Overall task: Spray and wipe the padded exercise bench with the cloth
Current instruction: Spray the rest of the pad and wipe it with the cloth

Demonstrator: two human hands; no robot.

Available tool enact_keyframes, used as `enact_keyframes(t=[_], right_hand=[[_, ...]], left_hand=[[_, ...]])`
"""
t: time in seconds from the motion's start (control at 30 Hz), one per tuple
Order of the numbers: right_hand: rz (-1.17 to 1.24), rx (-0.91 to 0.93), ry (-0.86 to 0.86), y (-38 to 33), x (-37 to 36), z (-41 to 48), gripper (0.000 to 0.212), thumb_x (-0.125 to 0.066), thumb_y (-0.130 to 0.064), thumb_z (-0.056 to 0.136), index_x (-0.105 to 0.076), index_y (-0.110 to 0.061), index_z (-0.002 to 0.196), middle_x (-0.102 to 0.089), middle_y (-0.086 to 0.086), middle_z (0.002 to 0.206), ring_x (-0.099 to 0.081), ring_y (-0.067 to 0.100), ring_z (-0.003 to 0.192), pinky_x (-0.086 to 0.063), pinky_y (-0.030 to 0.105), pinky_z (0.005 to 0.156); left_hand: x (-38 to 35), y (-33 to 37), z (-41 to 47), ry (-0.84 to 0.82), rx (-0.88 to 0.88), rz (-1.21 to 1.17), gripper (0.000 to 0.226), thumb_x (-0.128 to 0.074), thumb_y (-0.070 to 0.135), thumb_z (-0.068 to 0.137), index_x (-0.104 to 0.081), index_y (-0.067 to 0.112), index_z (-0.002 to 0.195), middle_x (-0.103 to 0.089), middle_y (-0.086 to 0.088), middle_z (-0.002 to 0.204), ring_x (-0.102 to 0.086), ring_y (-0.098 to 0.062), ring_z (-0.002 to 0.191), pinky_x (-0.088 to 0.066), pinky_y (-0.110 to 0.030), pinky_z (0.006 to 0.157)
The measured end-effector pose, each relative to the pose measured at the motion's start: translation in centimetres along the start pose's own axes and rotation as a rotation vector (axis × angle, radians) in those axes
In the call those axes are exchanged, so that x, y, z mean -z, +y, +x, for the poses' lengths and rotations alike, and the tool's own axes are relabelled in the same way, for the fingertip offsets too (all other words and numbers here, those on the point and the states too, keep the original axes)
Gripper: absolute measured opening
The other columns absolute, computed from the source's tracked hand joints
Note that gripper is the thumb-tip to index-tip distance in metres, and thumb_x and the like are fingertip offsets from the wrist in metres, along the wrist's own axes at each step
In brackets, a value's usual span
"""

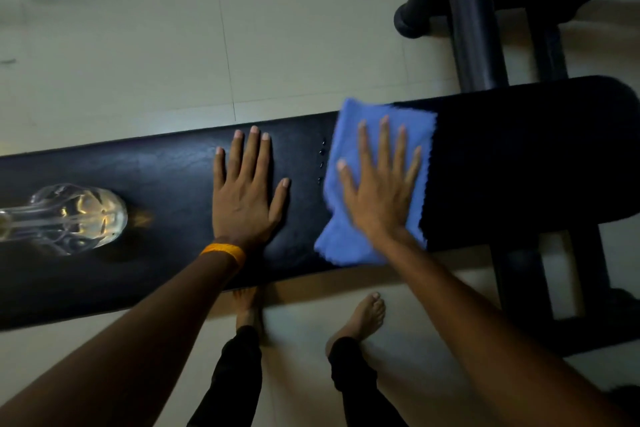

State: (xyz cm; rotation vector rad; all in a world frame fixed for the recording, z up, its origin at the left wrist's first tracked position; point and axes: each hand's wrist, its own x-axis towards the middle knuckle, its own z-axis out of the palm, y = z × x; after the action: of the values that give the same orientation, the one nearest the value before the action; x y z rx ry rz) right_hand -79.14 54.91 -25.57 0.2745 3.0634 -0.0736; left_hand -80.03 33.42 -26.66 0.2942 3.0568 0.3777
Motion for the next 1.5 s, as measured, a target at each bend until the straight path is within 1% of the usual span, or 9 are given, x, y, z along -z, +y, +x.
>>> enact_keyframes(t=[0.1, 0.17, 0.37, 0.57, 0.8, 1.07, 1.2, 1.3, 1.5], right_hand=[[0.005, 0.497, -0.104, 2.8, 0.5, -2.2, 0.068, -0.027, -0.061, 0.101, -0.017, -0.028, 0.160, -0.011, 0.005, 0.168, -0.004, 0.030, 0.156, -0.013, 0.056, 0.123], [0.016, 0.589, -0.130, 6.5, 0.5, 0.9, 0.068, -0.028, -0.062, 0.100, -0.022, -0.027, 0.159, -0.015, 0.004, 0.168, -0.008, 0.029, 0.155, -0.015, 0.053, 0.123], [0.034, -0.198, 0.074, 1.0, -0.5, 4.0, 0.065, -0.024, -0.059, 0.101, -0.026, -0.027, 0.158, -0.021, 0.008, 0.166, -0.015, 0.033, 0.154, -0.016, 0.057, 0.122], [0.053, 0.465, -0.071, 1.1, 0.0, 0.2, 0.063, -0.029, -0.059, 0.102, -0.026, -0.029, 0.158, -0.019, 0.003, 0.167, -0.010, 0.030, 0.155, -0.015, 0.055, 0.123], [0.037, -0.190, 0.033, 2.5, 0.3, 7.7, 0.065, -0.020, -0.060, 0.099, -0.040, -0.028, 0.151, -0.033, 0.008, 0.162, -0.020, 0.031, 0.153, -0.013, 0.055, 0.123], [0.017, 0.600, -0.115, 2.0, 0.2, 3.1, 0.064, -0.030, -0.061, 0.101, -0.028, -0.030, 0.157, -0.022, 0.006, 0.166, -0.014, 0.029, 0.154, -0.014, 0.051, 0.123], [0.022, 0.143, -0.088, 12.6, 1.0, 8.9, 0.074, -0.014, -0.068, 0.099, -0.032, -0.023, 0.155, -0.034, 0.012, 0.160, -0.032, 0.034, 0.147, -0.021, 0.052, 0.121], [-0.003, -0.055, -0.073, 14.8, 1.8, 9.0, 0.072, -0.012, -0.064, 0.100, -0.026, -0.022, 0.157, -0.025, 0.011, 0.164, -0.020, 0.032, 0.152, -0.012, 0.053, 0.124], [0.000, -0.037, -0.023, 5.4, 0.5, 4.3, 0.065, -0.023, -0.058, 0.102, -0.026, -0.025, 0.158, -0.020, 0.007, 0.167, -0.012, 0.031, 0.155, -0.009, 0.055, 0.124]], left_hand=[[-0.1, 0.0, -0.1, 0.022, 0.002, -0.006, 0.072, -0.036, 0.049, 0.101, -0.023, 0.009, 0.161, -0.018, -0.009, 0.169, -0.010, -0.028, 0.158, -0.007, -0.052, 0.127], [-0.2, 0.0, -0.1, 0.020, -0.002, 0.011, 0.072, -0.036, 0.049, 0.101, -0.024, 0.009, 0.160, -0.018, -0.010, 0.169, -0.010, -0.028, 0.158, -0.008, -0.053, 0.127], [-0.2, -0.1, 0.1, 0.012, -0.005, 0.029, 0.073, -0.036, 0.048, 0.100, -0.023, 0.010, 0.160, -0.018, -0.010, 0.169, -0.010, -0.029, 0.158, -0.007, -0.053, 0.127], [-0.2, -0.2, 0.1, 0.005, -0.005, 0.015, 0.073, -0.036, 0.047, 0.099, -0.024, 0.009, 0.160, -0.018, -0.011, 0.169, -0.010, -0.029, 0.158, -0.005, -0.052, 0.127], [-0.3, 0.0, 0.2, 0.002, -0.002, 0.021, 0.073, -0.034, 0.048, 0.100, -0.023, 0.011, 0.161, -0.016, -0.010, 0.170, -0.008, -0.029, 0.158, -0.005, -0.052, 0.127], [-0.5, -0.4, 0.0, 0.005, -0.020, 0.014, 0.073, -0.036, 0.048, 0.099, -0.023, 0.010, 0.161, -0.017, -0.011, 0.169, -0.010, -0.029, 0.158, -0.006, -0.053, 0.127], [-0.5, -0.5, 0.1, 0.003, -0.021, 0.029, 0.074, -0.037, 0.049, 0.100, -0.021, 0.012, 0.161, -0.015, -0.010, 0.170, -0.007, -0.029, 0.158, -0.005, -0.053, 0.127], [-0.6, -0.2, 0.2, -0.003, -0.014, 0.032, 0.074, -0.035, 0.049, 0.100, -0.020, 0.012, 0.162, -0.014, -0.010, 0.170, -0.006, -0.029, 0.158, -0.005, -0.053, 0.127], [-0.4, -0.1, 0.2, 0.007, -0.007, 0.056, 0.075, -0.034, 0.050, 0.098, -0.022, 0.011, 0.161, -0.017, -0.011, 0.169, -0.010, -0.030, 0.158, -0.004, -0.052, 0.127]])
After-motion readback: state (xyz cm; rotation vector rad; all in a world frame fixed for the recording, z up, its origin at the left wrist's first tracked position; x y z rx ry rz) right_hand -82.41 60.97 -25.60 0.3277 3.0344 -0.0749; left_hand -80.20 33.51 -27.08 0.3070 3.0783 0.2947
